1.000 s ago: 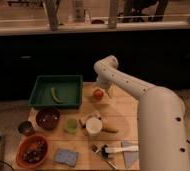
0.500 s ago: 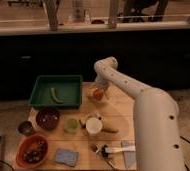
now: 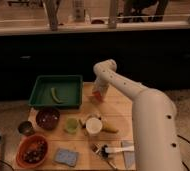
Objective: Place apple in paper cup
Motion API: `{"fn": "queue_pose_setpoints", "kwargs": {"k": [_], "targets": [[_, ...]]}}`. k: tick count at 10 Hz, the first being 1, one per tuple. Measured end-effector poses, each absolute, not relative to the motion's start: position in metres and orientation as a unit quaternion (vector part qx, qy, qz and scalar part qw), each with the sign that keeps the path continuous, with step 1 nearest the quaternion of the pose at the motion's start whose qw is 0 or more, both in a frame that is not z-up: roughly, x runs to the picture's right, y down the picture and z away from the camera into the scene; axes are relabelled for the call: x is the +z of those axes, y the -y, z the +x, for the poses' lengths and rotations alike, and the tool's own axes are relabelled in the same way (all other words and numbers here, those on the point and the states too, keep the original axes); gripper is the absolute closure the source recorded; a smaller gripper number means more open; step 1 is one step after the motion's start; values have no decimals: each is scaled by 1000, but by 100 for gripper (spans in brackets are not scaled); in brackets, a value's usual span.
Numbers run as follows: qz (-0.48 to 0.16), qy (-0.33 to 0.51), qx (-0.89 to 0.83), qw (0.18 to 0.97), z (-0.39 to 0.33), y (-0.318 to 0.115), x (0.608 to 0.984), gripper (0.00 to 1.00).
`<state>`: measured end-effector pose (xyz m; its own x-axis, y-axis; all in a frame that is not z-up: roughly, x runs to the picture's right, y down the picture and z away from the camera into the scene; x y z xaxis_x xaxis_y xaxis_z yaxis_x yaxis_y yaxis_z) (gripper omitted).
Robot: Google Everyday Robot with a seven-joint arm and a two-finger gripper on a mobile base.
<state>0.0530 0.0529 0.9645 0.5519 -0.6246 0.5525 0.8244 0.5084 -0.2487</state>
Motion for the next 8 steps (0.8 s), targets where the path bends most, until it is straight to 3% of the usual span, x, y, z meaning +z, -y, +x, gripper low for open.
{"fn": "queue_pose_setpoints", "kwargs": {"k": [2, 3, 8], "targets": [[-246, 205, -430, 844, 51, -55, 962, 93], [-247, 206, -431, 843, 52, -55, 960, 98], [-238, 208, -439, 841, 47, -52, 954, 100]]}}
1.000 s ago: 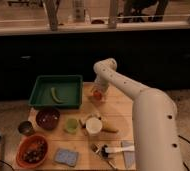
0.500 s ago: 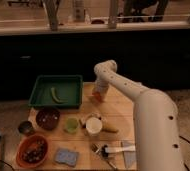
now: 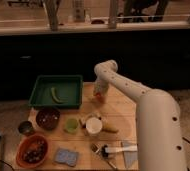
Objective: Place apple in paper cup
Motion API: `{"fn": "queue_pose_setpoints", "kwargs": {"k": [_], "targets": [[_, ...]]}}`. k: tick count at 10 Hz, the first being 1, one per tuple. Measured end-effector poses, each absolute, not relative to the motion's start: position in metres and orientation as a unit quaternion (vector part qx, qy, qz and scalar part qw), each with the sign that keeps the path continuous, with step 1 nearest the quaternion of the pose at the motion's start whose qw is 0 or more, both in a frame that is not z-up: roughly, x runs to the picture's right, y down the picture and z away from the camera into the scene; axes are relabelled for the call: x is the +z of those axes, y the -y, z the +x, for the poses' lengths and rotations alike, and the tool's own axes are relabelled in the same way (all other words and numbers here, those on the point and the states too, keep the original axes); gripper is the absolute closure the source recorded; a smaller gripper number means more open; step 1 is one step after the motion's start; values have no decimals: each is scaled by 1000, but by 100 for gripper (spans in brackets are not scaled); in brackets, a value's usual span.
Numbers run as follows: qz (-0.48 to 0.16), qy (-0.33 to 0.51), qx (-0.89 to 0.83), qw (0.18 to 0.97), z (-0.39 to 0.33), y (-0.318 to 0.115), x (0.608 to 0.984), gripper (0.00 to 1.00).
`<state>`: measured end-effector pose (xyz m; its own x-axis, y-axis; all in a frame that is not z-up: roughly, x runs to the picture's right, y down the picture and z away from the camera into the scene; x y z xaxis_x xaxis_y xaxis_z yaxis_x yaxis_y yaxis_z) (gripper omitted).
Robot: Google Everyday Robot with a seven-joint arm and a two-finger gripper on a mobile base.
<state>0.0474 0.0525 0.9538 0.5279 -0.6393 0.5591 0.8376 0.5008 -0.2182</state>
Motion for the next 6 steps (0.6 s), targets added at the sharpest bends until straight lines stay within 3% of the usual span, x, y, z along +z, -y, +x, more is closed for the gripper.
{"fn": "queue_pose_setpoints", "kwargs": {"k": [6], "targets": [[-229, 212, -457, 833, 36, -36, 949, 100]]}}
